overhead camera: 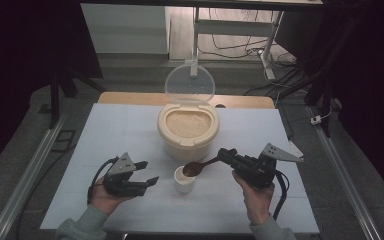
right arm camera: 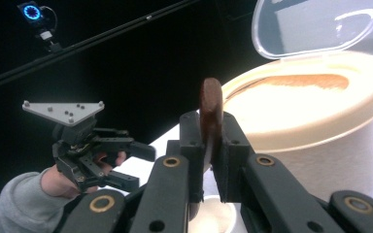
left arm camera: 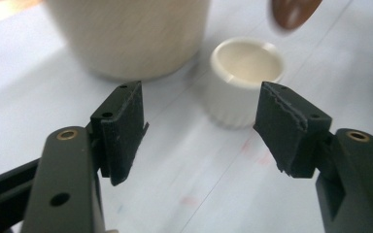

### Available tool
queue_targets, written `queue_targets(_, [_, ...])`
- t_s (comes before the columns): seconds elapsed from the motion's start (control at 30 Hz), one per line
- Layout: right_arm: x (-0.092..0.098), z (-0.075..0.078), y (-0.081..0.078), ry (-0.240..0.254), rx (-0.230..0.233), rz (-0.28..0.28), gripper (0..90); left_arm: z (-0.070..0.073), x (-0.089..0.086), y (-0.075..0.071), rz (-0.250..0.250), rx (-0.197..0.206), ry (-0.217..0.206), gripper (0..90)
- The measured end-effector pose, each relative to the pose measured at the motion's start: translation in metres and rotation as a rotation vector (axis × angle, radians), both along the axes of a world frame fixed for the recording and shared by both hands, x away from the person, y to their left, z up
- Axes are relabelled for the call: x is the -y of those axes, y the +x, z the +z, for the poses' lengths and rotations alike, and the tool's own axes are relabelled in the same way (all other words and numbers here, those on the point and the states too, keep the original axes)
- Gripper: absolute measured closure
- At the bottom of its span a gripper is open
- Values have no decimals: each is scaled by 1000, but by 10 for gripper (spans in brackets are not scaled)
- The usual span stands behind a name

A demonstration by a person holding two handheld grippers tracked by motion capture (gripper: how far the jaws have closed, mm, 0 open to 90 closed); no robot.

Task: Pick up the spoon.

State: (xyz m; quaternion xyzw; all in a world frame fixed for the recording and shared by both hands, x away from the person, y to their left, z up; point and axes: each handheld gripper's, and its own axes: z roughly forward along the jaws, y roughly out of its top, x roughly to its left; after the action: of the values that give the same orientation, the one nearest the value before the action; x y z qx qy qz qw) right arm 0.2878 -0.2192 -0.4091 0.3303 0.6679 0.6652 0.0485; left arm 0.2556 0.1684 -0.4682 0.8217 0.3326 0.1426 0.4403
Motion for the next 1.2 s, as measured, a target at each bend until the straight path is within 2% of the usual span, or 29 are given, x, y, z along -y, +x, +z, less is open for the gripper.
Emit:
queue_targets(0.1, [3,1,2,1,2,-5,832,-9,-14,-1,31,-20,-3,337])
queue_targets(0.4, [14,6,6,0,22,-28,832,-26,-43,-7,109,-43,5,329])
queue_targets(0.63, [15,10,8,-8,42,-39,832,-27,-54,-10,130,-41,-2,325])
queue_targets(0.7, [14,13,8,-9,56,-39,832,-29,-56,-11,132,-52,-4,320])
queue_targets(1.03, [15,22,6,-6,95,-39,832,-30,-57,-10,136,-74,-9,254])
queue_targets(1.2, [17,25,7,8,103,-47,832,-32,-55,-9,131,-100,-4,227])
